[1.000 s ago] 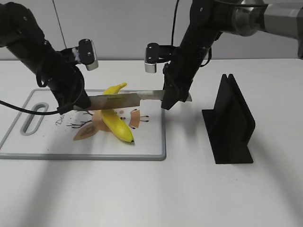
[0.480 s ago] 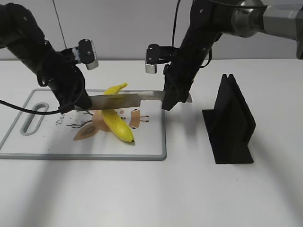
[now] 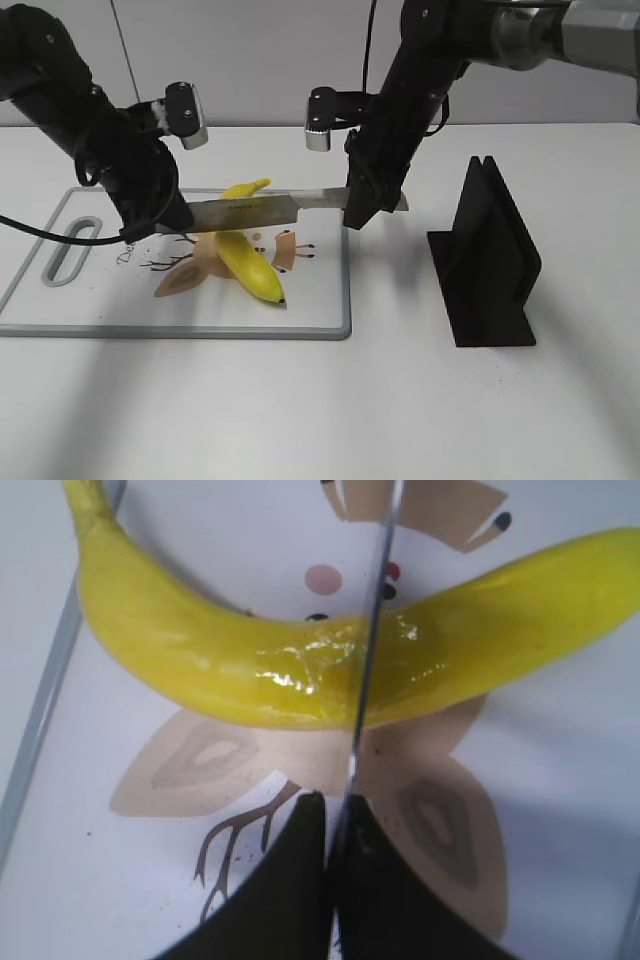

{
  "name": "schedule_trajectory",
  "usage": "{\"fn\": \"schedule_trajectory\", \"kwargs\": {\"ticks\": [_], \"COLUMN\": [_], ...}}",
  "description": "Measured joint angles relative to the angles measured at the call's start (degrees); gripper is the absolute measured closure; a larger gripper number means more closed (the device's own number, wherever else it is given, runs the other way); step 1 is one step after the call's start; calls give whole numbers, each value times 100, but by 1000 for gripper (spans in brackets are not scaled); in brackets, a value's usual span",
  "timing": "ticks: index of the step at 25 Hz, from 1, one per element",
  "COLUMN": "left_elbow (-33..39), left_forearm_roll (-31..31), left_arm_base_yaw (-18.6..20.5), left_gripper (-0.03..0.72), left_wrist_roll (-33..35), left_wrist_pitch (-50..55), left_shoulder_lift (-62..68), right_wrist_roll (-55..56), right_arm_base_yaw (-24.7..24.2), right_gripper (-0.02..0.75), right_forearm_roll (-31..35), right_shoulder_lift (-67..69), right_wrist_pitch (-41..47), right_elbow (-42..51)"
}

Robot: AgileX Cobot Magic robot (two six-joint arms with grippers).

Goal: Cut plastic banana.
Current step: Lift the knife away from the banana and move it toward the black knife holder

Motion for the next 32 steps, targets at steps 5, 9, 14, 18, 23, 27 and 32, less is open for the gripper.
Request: {"fn": "schedule_trajectory", "kwargs": {"ticks": [5, 9, 14, 18, 23, 27, 32], "left_elbow": [36, 36, 36, 38, 38, 38, 38], "left_forearm_roll": [57, 36, -192, -482, -405, -49, 1005], "left_arm_base_yaw": [-14, -14, -2, -2, -2, -2, 2], "left_gripper": [698, 661, 304, 64, 54, 63, 70], "left_wrist_roll": [-17, -62, -141, -354, -1031, -1885, -3838], "left_wrist_pitch": [23, 126, 182, 220, 171, -47, -256], "left_shoulder_lift": [-380, -652, -875, -1181, -1567, -1975, -2479], "right_wrist_roll": [29, 29, 127, 280, 357, 404, 1083], "right_arm_base_yaw": [26, 26, 26, 20, -11, -11, -11], "right_gripper": [531, 531, 546, 556, 556, 556, 556], "right_forearm_roll": [-62, -70, -59, -135, -152, -192, -391], "right_shoulder_lift": [-352, -607, -712, -840, -1147, -1520, -2051], "right_wrist_pitch": [58, 108, 215, 191, 201, 214, 183], "right_elbow": [7, 7, 7, 7, 130, 552, 915]}}
